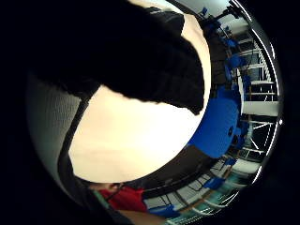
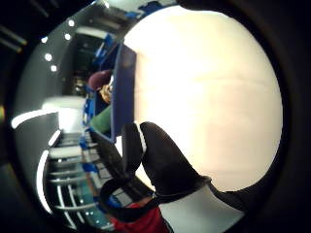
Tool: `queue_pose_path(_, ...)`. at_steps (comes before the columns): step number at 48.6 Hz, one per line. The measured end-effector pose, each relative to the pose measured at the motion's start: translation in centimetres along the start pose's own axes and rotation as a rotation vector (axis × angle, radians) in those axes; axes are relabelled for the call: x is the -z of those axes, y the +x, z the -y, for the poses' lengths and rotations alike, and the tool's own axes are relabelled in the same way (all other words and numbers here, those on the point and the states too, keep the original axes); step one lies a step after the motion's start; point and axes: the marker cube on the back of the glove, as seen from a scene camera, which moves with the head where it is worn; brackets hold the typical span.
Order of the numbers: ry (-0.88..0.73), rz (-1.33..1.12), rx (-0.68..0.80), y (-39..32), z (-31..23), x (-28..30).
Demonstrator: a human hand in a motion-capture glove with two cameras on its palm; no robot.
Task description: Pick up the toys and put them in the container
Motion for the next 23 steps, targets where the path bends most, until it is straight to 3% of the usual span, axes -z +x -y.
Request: queue_pose_path(23, -0.007, 0.011, 0.008, 0.89, -0.87, 0.56)
